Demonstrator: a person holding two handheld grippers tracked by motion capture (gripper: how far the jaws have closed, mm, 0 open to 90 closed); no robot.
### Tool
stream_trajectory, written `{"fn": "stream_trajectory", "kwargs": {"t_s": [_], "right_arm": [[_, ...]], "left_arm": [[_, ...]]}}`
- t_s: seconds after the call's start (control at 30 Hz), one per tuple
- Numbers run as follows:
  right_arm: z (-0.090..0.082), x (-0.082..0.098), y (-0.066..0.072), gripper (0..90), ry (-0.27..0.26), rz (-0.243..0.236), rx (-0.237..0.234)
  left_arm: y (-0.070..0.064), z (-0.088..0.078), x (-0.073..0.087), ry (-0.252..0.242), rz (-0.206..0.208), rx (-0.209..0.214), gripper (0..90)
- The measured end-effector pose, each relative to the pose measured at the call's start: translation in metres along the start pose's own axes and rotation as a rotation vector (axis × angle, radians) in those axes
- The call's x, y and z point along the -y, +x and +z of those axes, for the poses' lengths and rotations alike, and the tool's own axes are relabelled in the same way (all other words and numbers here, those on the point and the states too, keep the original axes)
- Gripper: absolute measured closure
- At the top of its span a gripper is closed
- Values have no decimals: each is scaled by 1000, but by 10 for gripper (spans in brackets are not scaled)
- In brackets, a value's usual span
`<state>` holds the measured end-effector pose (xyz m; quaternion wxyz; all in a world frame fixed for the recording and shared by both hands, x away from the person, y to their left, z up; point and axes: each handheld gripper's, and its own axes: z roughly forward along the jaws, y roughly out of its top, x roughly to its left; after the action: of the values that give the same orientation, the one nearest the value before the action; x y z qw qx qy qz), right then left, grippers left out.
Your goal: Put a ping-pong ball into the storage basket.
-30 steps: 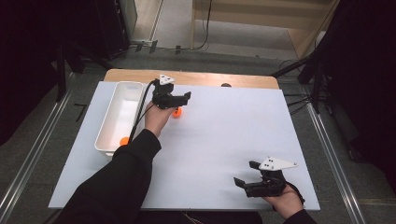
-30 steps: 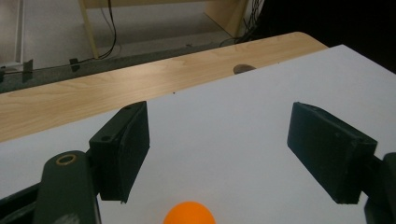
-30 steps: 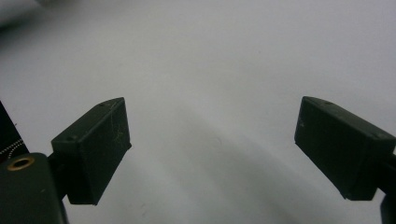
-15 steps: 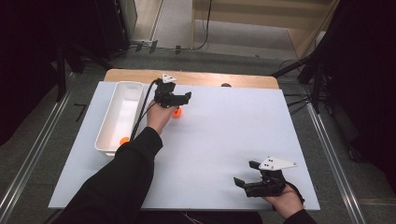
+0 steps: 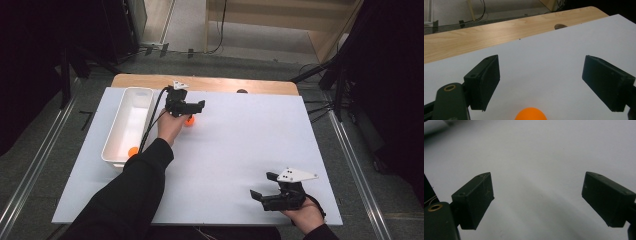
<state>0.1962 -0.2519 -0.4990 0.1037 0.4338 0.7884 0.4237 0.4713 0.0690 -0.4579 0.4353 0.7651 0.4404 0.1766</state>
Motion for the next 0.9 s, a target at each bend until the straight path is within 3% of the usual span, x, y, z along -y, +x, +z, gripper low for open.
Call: {"fn": "stream_trajectory", "kwargs": {"t_s": [0.4,0.57,0.8,0.9], "right_arm": [[0,0,0,91,2,-2,-2],[0,0,0,91,3,-4,-1],[1,0,0,91,3,-5,0],[1,0,0,91,3,-6,1]], "left_arm": [[0,5,11,3,-2,2,155],[1,7,13,30,-13,2,155],[0,9,16,38,8,-10,154],[0,8,18,32,-11,-1,154]]}}
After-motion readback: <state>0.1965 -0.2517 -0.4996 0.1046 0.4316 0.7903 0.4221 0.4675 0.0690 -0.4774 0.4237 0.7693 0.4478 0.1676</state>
